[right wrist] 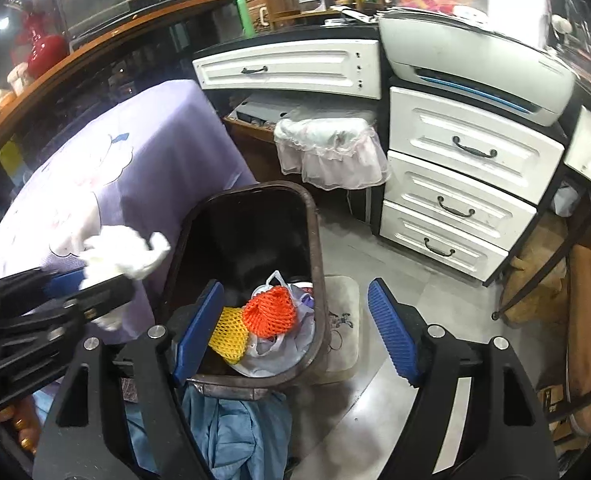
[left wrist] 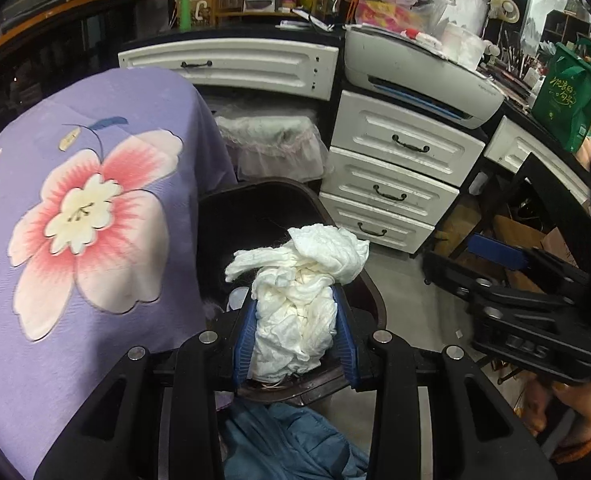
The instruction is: Collect trash
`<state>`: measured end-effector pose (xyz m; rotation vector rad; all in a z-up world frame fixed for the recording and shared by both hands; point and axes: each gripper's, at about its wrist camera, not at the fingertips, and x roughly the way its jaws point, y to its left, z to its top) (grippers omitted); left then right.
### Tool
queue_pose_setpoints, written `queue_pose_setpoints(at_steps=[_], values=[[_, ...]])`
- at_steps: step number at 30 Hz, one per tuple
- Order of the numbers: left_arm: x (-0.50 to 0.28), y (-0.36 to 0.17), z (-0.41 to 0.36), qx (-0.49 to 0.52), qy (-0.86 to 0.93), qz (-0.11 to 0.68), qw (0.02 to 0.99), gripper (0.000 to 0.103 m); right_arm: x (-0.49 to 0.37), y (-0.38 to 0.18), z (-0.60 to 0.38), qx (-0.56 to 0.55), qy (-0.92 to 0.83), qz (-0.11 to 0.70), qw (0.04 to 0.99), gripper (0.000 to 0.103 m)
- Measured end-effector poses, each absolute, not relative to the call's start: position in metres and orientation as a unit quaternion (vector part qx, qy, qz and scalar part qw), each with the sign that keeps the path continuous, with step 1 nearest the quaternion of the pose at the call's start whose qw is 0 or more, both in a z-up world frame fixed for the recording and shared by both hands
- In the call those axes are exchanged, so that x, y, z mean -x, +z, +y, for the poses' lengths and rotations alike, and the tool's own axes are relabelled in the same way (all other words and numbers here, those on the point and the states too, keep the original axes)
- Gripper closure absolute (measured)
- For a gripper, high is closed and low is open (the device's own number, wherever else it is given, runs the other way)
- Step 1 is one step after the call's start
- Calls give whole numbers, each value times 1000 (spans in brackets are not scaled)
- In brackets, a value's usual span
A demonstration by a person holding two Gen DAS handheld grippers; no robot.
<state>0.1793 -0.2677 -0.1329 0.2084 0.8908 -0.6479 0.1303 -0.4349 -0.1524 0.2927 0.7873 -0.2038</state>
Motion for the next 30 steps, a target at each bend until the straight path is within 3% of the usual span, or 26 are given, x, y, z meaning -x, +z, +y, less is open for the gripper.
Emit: queue_pose_setpoints(at_steps=[4,9,12,14,17,30], values=[[-186,-144,-279,-118,-298,428,845,65,-121,-153,-443,-149,-104,380,907,28],[-189,-151,-288,-142,-294,423,845,52,-116,-157,-450,-157,-111,381,904,28],[-188,-151,-288,-146,-298,420,845,41,-114,-157,-453,-157,-116,382,903,28],[-186,-148,-286,-145,-296,410,850,27,-112,-155,-452,-156,-118,381,904,27],[-183,-142,-282,-144,-296,400,855,18,-109,-151,-450,-155,-121,376,905,24],[-130,-80,-219,-127,-282,312,898,6,-85,-109,-422,-148,-122,329,925,13]])
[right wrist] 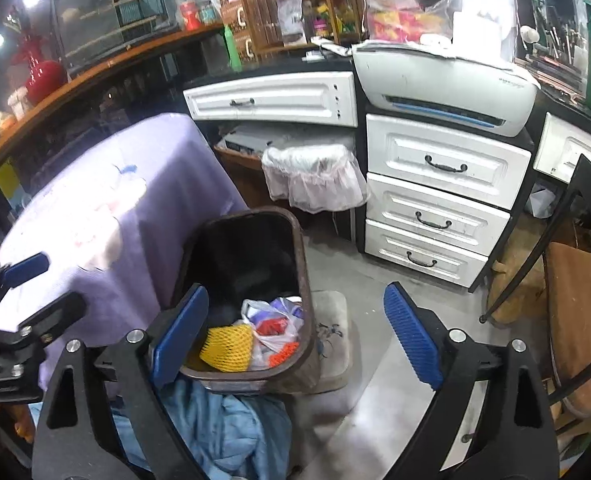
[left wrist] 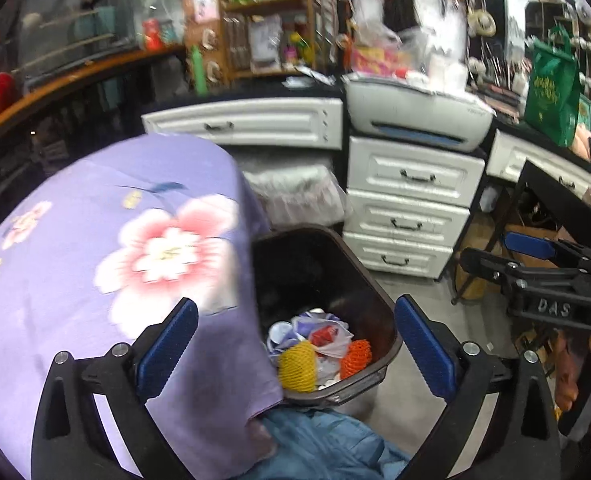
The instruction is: Collect trash
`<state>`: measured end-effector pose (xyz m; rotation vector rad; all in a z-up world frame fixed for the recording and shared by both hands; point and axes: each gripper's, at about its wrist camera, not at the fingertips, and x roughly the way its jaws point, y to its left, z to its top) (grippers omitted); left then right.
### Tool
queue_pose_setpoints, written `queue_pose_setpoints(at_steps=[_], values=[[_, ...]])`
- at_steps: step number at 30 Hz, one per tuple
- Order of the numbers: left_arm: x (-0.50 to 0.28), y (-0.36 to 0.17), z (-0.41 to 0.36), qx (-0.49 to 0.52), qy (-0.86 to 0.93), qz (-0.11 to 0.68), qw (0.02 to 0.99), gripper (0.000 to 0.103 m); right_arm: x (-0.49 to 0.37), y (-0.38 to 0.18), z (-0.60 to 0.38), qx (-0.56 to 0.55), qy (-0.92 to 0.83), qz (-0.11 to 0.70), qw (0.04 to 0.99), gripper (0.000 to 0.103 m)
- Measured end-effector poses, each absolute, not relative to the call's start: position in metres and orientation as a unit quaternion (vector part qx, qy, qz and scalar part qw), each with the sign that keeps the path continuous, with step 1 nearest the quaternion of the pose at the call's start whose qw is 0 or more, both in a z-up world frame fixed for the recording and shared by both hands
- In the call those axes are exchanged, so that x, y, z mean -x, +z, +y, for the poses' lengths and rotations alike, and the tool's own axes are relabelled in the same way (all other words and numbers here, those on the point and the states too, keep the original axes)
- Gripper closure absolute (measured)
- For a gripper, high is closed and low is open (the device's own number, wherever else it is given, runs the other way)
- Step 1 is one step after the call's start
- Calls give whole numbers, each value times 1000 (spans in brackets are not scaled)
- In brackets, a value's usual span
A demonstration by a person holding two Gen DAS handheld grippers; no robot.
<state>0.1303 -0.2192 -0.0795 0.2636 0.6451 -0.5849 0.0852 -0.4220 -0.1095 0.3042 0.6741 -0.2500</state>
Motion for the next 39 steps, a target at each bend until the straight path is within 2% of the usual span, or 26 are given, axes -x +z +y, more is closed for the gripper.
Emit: queue_pose_setpoints(at_steps=[9,19,29,39], values=[[-89,-41,-146,-96,-204,237,945,6,-54,-59,-345,-94,-78,256,959,6],[-45,-22,-86,-61,-139,205,967,5,-14,-18,-265,-62,-52,188,979,6],[-1,-21,-40,12,-75,175,982,6,34,-17,-218,-25,-37,141,989,6],[28,-22,-23,25,-39,141,989,6,53,-22,-210,-22,-19,128,991,6]])
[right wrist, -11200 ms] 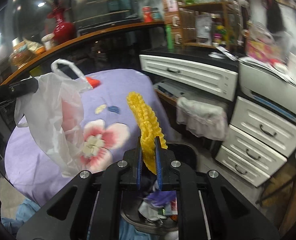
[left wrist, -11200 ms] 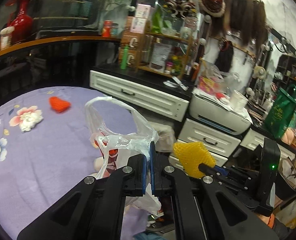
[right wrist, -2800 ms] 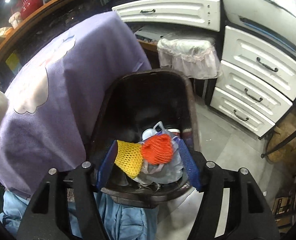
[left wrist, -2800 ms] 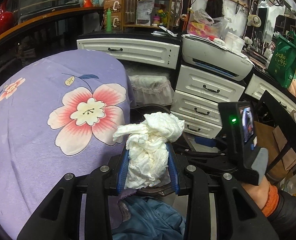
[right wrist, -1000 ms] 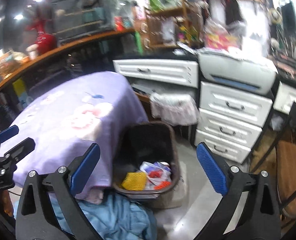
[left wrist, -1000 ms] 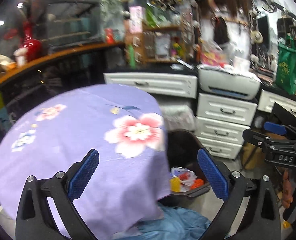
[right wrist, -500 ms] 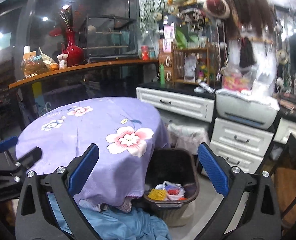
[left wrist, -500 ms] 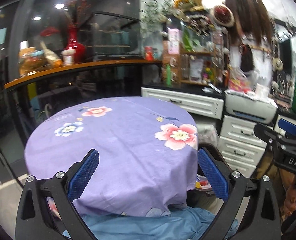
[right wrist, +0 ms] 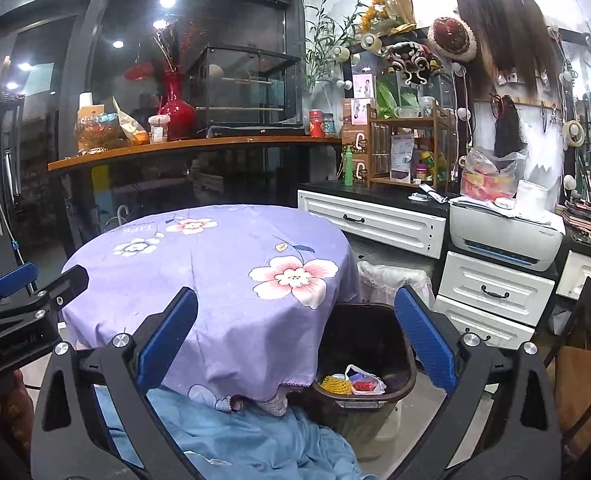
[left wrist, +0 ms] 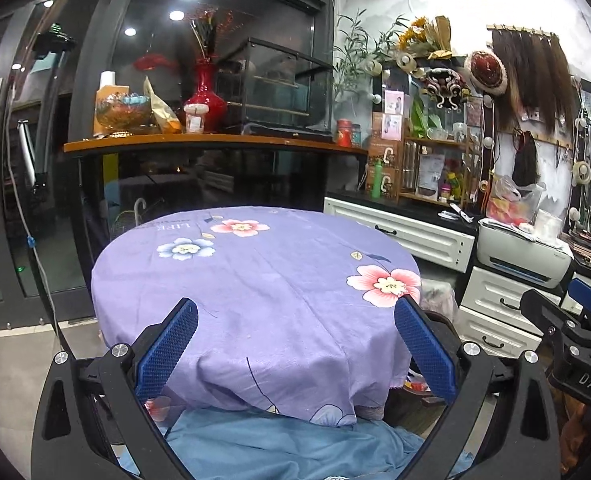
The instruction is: Collect trash
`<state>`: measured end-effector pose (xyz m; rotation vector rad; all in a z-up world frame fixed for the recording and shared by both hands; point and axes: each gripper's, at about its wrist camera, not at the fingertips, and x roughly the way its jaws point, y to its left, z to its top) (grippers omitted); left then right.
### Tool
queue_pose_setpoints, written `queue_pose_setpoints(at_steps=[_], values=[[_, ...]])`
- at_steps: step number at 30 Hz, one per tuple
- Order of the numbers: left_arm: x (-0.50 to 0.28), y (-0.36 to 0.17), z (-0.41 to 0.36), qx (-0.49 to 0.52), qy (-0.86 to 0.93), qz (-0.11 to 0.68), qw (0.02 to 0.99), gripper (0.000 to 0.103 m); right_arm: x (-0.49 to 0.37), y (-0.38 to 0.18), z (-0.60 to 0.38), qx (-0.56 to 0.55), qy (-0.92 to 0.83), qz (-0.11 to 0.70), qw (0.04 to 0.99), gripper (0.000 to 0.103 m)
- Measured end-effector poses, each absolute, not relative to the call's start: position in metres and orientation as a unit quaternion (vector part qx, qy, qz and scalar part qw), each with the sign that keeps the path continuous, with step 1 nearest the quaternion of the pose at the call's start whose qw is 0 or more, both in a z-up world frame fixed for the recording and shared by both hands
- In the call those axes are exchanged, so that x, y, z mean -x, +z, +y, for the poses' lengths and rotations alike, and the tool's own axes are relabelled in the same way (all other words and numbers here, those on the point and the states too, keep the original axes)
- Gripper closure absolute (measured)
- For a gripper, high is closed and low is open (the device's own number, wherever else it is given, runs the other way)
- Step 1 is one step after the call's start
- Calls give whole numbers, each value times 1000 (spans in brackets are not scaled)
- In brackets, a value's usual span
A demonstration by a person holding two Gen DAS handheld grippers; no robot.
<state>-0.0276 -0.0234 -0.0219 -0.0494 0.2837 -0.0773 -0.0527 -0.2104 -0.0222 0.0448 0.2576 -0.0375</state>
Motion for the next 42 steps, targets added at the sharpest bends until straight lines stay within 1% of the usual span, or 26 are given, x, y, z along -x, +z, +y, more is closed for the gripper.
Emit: queue_pose_setpoints(at_steps=[12,42], values=[[34,-17,-24,22,-32,133,990,6,63,-23,-219,-30,-30,117,992,6],[33,-13,-31,2,-18,139,990,6,62,-27,-218,-32,-26,122,992,6]])
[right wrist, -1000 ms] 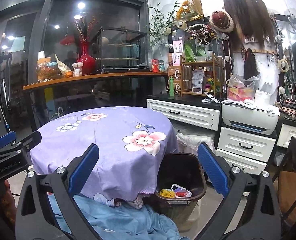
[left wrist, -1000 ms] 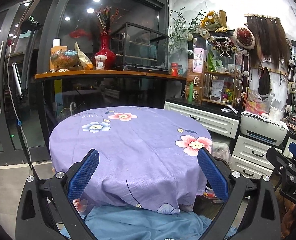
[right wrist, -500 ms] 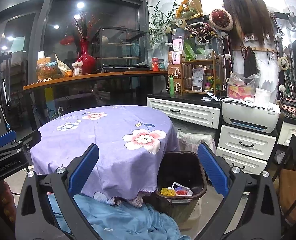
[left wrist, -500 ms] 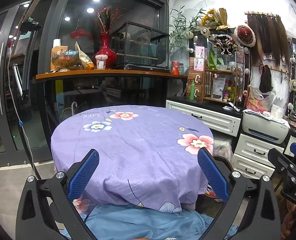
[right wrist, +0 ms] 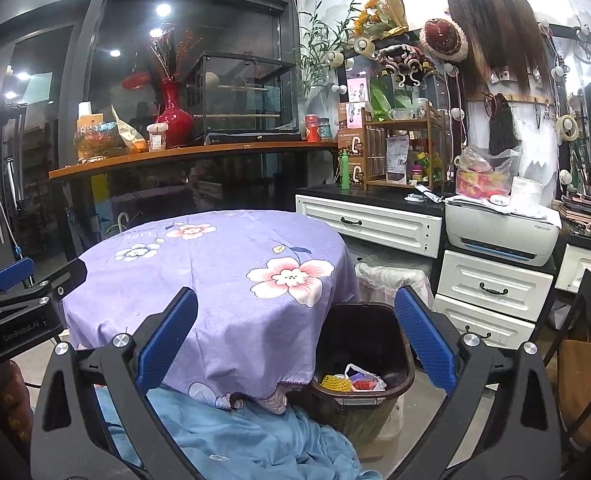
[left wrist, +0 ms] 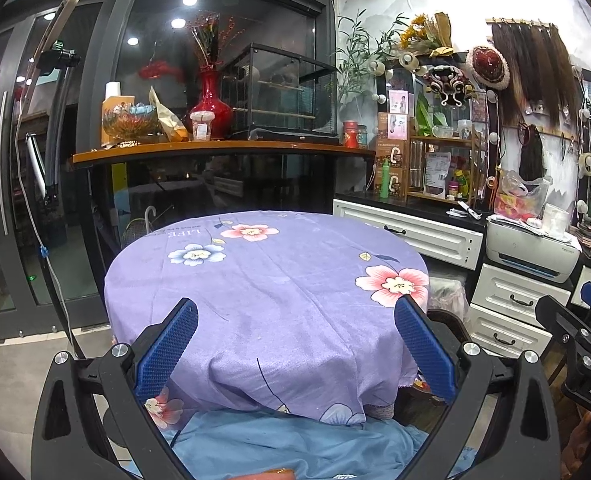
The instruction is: Collect trash
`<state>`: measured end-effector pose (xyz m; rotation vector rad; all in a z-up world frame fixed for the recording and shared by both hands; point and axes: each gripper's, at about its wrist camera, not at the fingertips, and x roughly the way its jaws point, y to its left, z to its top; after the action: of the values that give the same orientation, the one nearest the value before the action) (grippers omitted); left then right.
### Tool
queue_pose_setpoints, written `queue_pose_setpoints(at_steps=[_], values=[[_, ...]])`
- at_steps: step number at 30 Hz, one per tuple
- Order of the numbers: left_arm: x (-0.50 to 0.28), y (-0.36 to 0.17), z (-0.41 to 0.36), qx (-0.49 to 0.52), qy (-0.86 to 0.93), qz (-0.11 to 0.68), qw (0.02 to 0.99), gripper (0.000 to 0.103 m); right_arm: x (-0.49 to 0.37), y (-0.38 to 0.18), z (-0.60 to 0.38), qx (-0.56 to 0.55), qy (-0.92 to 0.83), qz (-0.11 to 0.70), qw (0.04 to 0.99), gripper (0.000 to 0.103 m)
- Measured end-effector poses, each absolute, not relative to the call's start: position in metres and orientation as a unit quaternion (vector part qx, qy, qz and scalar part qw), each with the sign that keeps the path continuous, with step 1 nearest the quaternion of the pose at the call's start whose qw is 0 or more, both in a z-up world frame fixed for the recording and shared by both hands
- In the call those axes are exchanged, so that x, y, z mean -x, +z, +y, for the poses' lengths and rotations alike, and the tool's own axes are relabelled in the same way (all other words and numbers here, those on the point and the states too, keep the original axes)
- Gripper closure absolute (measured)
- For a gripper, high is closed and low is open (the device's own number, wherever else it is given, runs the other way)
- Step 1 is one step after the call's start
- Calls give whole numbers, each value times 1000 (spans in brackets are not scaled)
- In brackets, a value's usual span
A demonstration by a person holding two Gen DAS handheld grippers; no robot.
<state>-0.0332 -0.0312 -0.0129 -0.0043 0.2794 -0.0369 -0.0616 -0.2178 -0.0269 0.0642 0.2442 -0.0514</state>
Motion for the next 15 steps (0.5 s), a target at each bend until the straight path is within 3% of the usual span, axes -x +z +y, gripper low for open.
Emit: queue_pose_setpoints(at_steps=[15], values=[[33,-13,-34,-4,-20,139,990,6,62,-29,-216,-32,-24,121,992,6]])
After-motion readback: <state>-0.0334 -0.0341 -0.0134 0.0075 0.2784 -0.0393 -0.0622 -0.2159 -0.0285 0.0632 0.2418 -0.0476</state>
